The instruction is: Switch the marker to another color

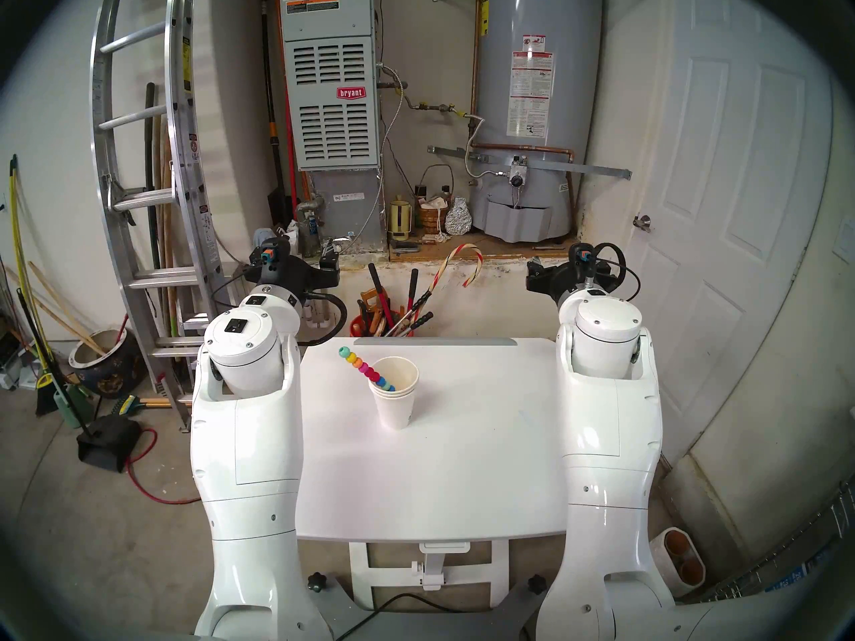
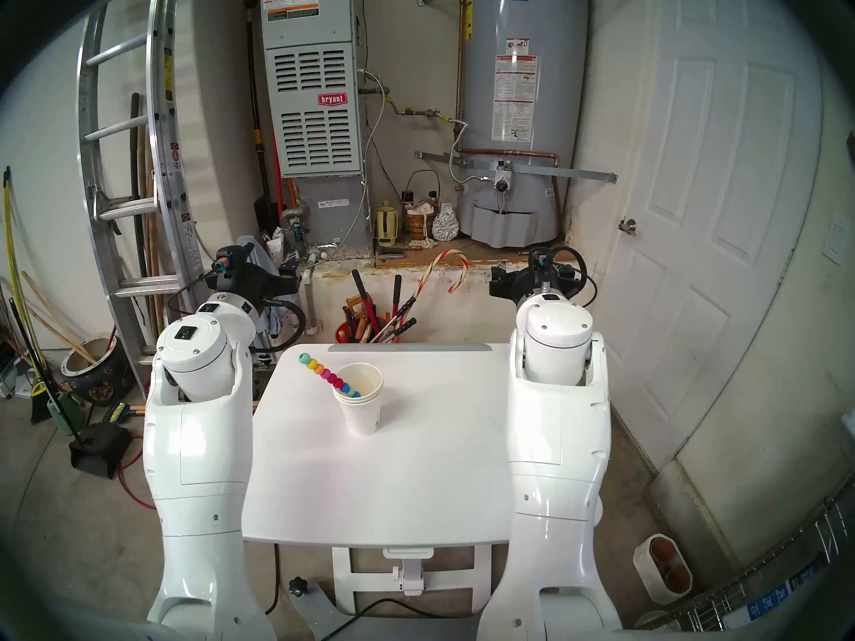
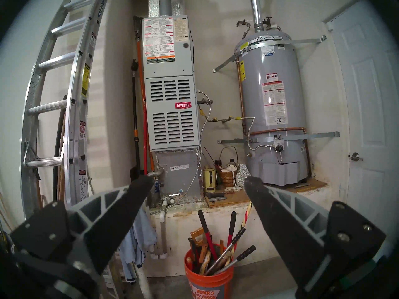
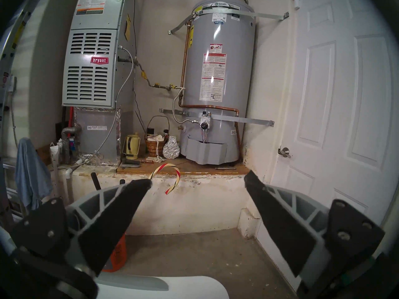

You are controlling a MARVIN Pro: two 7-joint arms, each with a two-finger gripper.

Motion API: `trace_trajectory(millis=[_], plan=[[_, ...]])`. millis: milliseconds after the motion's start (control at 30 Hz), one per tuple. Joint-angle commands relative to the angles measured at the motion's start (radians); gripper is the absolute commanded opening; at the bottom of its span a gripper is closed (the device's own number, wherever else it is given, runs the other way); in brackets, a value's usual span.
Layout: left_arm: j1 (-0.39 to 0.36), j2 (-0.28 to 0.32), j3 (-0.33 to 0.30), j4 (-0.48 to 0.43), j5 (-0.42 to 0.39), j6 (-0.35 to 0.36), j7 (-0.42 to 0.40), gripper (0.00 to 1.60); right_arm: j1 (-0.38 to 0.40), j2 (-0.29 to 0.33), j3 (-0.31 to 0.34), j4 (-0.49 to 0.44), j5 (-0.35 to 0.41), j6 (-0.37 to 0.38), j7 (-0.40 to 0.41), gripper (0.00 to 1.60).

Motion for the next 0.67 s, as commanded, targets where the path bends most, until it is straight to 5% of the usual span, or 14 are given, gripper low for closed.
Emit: trace_trajectory(millis=[0, 633], plan=[[-0.012, 0.0, 0.0, -0.021, 0.002, -0.009, 0.007, 1.6, 0.016, -0.004, -0.01, -0.024, -0.003, -0.01, -0.006, 1.6], [-0.01, 0.007, 0.006, -0.021, -0.004, -0.009, 0.016, 1.6, 0.015, -0.003, -0.012, -0.024, -0.001, -0.01, -0.008, 1.6]])
